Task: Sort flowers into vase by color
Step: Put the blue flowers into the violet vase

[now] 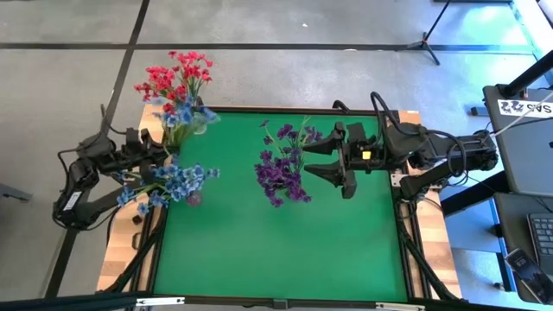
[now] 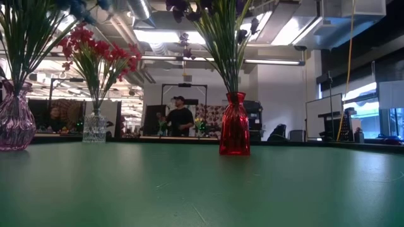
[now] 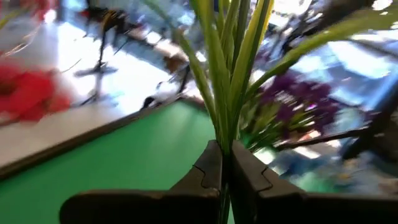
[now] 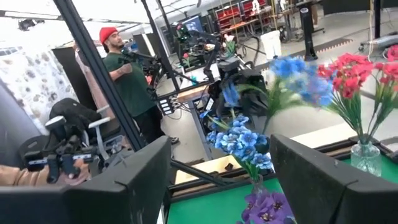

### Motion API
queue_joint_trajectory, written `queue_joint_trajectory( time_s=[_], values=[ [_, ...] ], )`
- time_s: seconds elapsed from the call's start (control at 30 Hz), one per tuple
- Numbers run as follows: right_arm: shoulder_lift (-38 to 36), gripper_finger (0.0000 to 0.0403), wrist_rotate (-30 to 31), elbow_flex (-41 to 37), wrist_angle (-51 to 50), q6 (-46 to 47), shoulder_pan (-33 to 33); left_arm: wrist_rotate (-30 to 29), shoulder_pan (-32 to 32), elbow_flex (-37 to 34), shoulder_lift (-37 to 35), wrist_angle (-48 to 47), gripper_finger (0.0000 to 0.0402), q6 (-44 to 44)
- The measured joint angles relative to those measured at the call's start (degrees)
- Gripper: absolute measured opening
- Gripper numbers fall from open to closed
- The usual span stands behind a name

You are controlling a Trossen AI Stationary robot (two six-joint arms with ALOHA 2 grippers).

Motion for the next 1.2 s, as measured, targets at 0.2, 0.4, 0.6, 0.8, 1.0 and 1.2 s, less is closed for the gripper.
queue_joint_trajectory(
  time_s=[0.2, 0.4, 0.6, 0.8, 1.0, 1.2],
  values=[
    [0.0, 0.0272, -0.11, 0.0, 0.39, 0.12, 0.02, 7.71, 0.0, -0.74, -0.03, 7.82, 0.0002, -2.46],
    [0.0, 0.0272, 3.41, 0.0, 1.86, -1.43, 0.04, 11.4, 0.0, -0.72, -0.04, 17.6, 0.0002, -5.36],
    [0.54, 0.0273, 11.8, 0.02, 9.41, -9.23, -0.09, 10.84, 0.0, -0.65, -0.04, 20.9, 0.0002, -5.65],
    [1.5, 0.0273, 12.55, 0.04, 12.79, -9.34, -0.09, 11.96, 0.0, -0.72, -0.04, 26.79, 0.0002, -6.58],
    [8.04, 0.0273, 6.76, -0.02, 21.93, -9.44, -3.43, 5.87, 0.0, -0.7, 1.08, 38.33, 0.0002, -6.17],
    [15.77, 0.0273, 0.21, 1.05, 29.68, -9.16, -7.65, 0.4, -0.02, -0.68, 8.07, 52.95, 0.0002, -6.71]
  ],
)
